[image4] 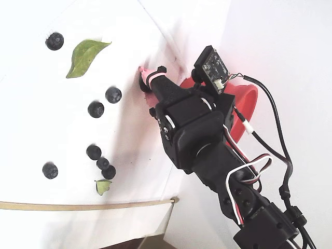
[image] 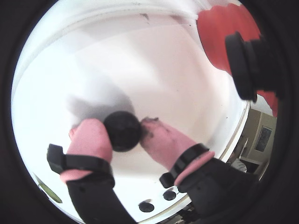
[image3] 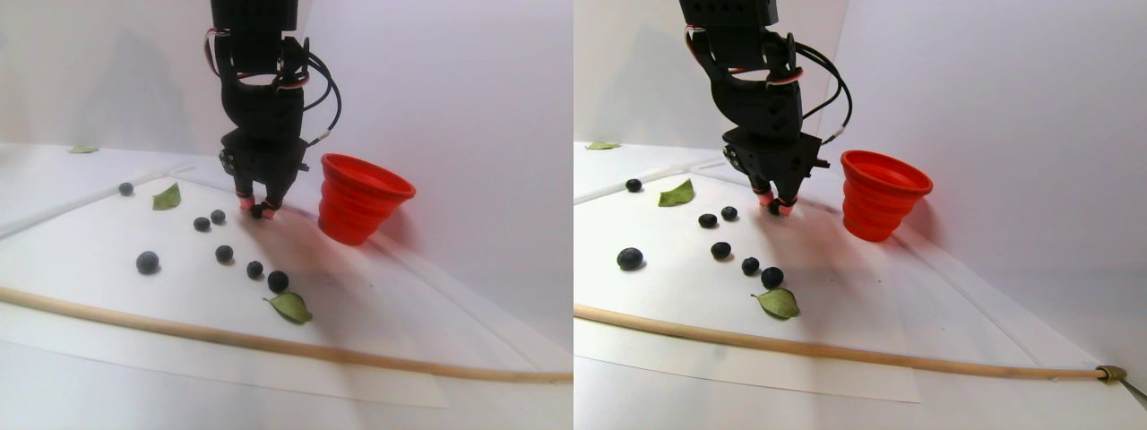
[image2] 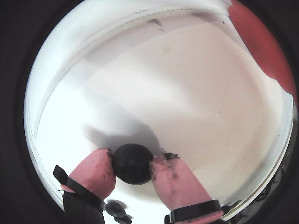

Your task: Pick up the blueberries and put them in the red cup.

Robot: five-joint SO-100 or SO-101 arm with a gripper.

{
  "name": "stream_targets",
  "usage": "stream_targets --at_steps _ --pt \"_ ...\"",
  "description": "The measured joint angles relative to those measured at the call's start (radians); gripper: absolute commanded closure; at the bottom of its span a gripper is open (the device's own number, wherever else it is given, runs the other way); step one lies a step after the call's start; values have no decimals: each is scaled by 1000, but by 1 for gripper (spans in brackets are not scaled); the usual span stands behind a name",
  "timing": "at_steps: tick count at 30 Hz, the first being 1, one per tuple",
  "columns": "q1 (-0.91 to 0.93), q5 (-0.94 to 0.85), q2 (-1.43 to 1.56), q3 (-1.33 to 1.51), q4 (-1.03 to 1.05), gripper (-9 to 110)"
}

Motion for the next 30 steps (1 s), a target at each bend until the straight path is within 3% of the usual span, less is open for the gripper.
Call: stream_targets --at_steps 30 --pt "-3 -95 233 51 123 89"
